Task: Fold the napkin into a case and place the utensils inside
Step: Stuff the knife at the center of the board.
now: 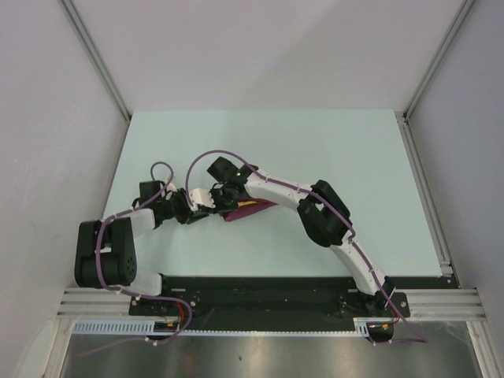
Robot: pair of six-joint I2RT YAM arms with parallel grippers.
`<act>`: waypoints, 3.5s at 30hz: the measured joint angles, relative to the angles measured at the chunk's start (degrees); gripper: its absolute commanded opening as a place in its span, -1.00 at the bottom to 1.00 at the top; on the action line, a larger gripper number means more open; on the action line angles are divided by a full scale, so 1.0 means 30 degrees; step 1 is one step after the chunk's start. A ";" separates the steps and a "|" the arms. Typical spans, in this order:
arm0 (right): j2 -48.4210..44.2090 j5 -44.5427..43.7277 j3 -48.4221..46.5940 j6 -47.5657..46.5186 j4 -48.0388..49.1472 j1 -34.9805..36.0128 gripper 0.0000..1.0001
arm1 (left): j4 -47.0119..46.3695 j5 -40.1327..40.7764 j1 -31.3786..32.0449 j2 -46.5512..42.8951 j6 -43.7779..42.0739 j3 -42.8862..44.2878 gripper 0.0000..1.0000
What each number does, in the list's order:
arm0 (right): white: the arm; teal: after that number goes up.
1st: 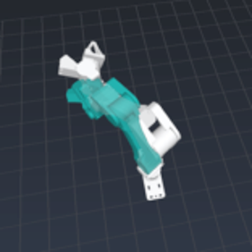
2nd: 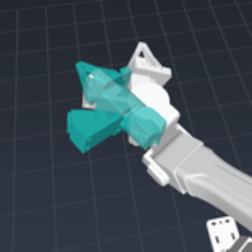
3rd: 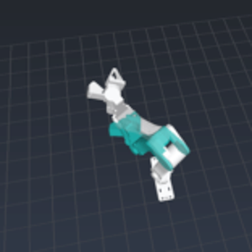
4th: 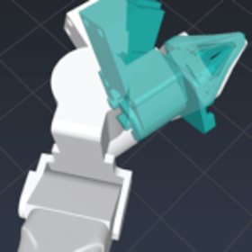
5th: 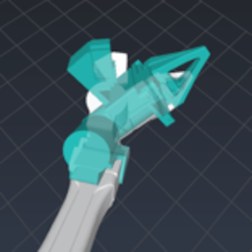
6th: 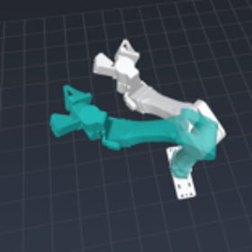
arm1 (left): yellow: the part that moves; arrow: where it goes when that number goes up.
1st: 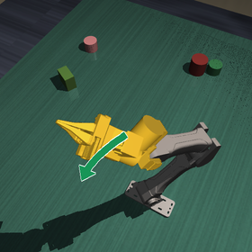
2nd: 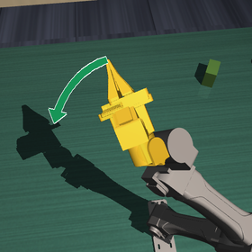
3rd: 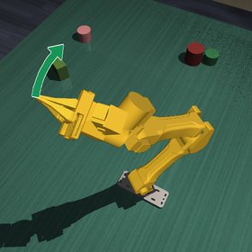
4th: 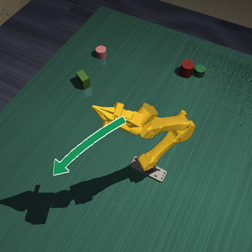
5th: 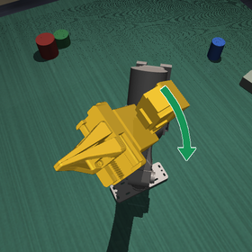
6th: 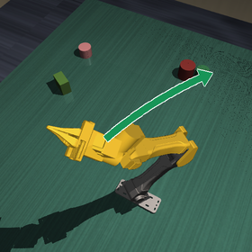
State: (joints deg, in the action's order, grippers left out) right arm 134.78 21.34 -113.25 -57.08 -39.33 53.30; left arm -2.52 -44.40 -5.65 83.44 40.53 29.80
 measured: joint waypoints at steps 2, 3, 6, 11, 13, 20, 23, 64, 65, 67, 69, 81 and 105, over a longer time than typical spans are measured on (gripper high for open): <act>0.0000 0.0044 0.0000 0.0007 0.0007 -0.0022 -1.00 | 0.0000 -0.0131 0.0168 0.0291 -0.0007 0.0000 -0.58; 0.0000 0.0051 0.0000 0.0007 0.0015 -0.0022 -1.00 | 0.0000 -0.0189 0.0233 0.0408 -0.0007 0.0000 -0.64; 0.0000 0.0044 0.0036 0.0007 0.0029 -0.0022 -1.00 | -0.0204 -0.0386 0.0342 0.0561 0.0051 0.0000 -0.86; -0.0131 0.0073 0.0087 0.0109 0.0080 -0.0197 -0.64 | -0.1151 -0.0816 0.0342 0.0721 0.0517 -0.0022 -1.00; -0.0262 0.0109 0.0270 0.0328 0.0284 -0.0248 -0.25 | -0.1574 -0.0991 0.0342 0.0823 0.0707 -0.0022 -1.00; -0.1457 0.1319 0.1872 0.4350 0.1370 -0.1049 0.99 | -0.2120 -0.1311 0.0350 0.0801 0.0969 -0.0029 -1.00; -0.2601 0.1683 0.2769 0.6368 0.1603 -0.1938 0.99 | -0.2120 -0.1348 0.0350 0.0801 0.0925 -0.0029 -1.00; -0.6564 -0.3024 1.2305 2.3445 0.7308 -1.0972 -1.00 | -0.2419 -0.1479 0.0401 -0.0073 0.0670 -0.0663 -1.00; -0.6579 -0.3213 1.2313 2.3438 0.7329 -1.0870 -1.00 | -0.2433 -0.1472 0.0401 -0.0080 0.0678 -0.0714 -1.00; -0.6674 -0.3701 1.2305 2.3394 0.7242 -1.0783 -1.00 | -0.2470 -0.1472 0.0401 -0.0109 0.0670 -0.0721 -1.00; -0.6914 -0.4532 1.2305 2.3285 0.6885 -1.0746 -1.00 | -0.2492 -0.1472 0.0415 -0.0219 0.0670 -0.0721 -1.00; -0.9967 -0.5676 1.2313 2.2870 0.5807 -0.9515 -1.00 | -0.2499 -0.1472 0.0466 -0.0364 0.0663 -0.0721 -1.00; -0.8473 -0.4648 1.4134 2.2986 0.6615 -0.9347 -1.00 | -0.2951 -0.1472 0.0474 -0.0714 0.0852 -0.1122 -1.00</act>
State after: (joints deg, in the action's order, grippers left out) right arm 109.36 7.40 -70.85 11.88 -19.49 25.26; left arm -11.38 -48.82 -4.23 81.30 43.09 26.44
